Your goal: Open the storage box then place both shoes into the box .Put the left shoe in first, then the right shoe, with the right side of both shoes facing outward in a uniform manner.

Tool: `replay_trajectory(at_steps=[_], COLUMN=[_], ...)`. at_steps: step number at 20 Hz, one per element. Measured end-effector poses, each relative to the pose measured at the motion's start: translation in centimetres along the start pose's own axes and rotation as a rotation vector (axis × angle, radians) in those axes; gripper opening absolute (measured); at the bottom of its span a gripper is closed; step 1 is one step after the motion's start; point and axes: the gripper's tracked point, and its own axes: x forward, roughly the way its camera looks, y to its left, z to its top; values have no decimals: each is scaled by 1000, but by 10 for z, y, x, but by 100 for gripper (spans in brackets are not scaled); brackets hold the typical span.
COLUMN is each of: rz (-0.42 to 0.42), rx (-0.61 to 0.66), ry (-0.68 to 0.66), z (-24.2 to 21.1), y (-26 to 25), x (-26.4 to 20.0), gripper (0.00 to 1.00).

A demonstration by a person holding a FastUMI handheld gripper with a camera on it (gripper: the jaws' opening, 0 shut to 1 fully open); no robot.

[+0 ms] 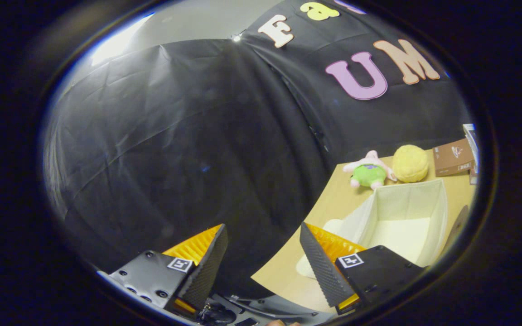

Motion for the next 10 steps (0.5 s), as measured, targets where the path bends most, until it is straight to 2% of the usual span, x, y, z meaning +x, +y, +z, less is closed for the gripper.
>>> replay_trajectory(at_steps=[5, 10], rz=[-152, -307], rx=[-52, -53], ry=[-61, -93], z=[18, 39], y=[-61, -132], x=[-26, -75], gripper=[100, 100])
